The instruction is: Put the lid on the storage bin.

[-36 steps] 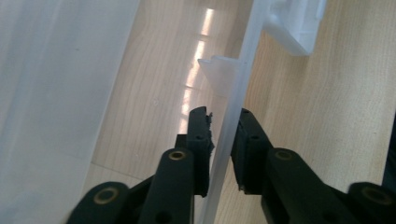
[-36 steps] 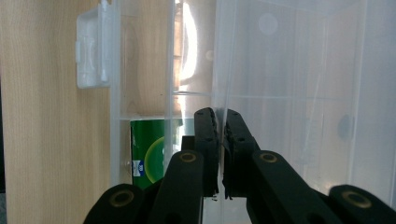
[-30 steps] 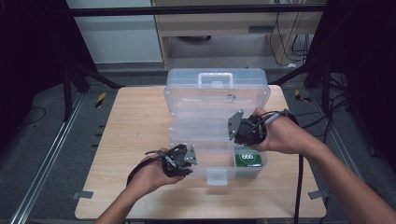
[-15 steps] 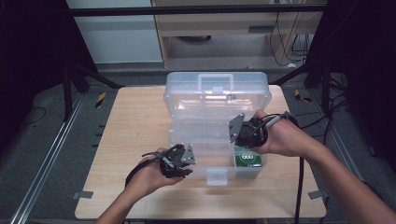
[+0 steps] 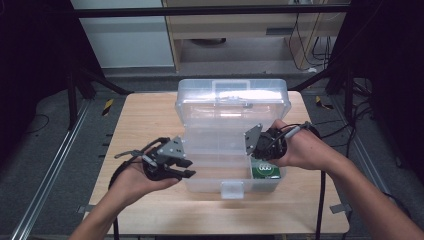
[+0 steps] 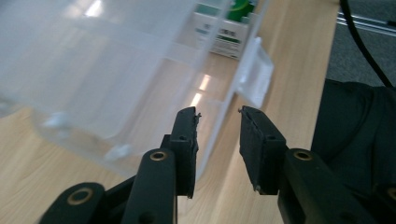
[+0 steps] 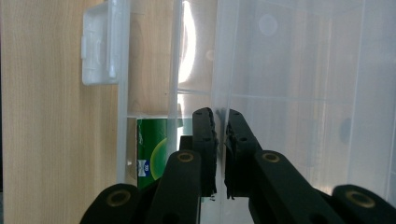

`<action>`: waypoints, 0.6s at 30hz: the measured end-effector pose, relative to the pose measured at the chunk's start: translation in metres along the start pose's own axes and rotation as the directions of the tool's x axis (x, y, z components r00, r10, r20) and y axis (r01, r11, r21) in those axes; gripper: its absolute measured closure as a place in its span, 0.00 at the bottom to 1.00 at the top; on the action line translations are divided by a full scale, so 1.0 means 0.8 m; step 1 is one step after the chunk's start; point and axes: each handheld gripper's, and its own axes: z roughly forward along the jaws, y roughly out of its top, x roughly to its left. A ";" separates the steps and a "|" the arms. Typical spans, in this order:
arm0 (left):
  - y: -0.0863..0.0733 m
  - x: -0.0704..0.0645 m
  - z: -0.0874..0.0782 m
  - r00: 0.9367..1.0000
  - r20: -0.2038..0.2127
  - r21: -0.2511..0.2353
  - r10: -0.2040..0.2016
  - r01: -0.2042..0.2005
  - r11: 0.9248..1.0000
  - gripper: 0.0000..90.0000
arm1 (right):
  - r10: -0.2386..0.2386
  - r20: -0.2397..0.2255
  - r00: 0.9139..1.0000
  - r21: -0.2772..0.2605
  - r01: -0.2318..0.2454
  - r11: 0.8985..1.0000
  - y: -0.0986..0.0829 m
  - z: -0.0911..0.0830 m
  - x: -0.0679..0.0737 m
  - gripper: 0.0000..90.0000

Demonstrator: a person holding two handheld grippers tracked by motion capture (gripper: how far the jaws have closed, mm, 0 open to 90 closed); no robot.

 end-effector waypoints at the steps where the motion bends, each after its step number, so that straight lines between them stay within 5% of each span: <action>1: 0.002 0.009 -0.006 0.999 -0.022 -0.010 0.029 -0.030 1.000 0.80 | 0.000 0.000 1.000 0.002 0.000 1.000 0.000 0.000 0.001 0.94; 5: 0.006 0.040 -0.029 0.997 -0.069 -0.001 -0.044 0.044 0.999 0.87 | -0.004 0.001 1.000 0.004 0.004 1.000 0.001 0.000 0.001 0.93; 10: 0.016 0.060 -0.045 0.992 -0.097 -0.017 -0.086 0.085 0.996 0.93 | -0.006 0.005 1.000 0.006 0.006 1.000 0.001 0.001 0.002 0.93; 18: 0.030 0.093 -0.033 0.980 -0.126 0.010 -0.154 0.157 0.988 1.00 | -0.006 0.009 1.000 0.014 0.006 1.000 0.002 0.000 0.003 0.93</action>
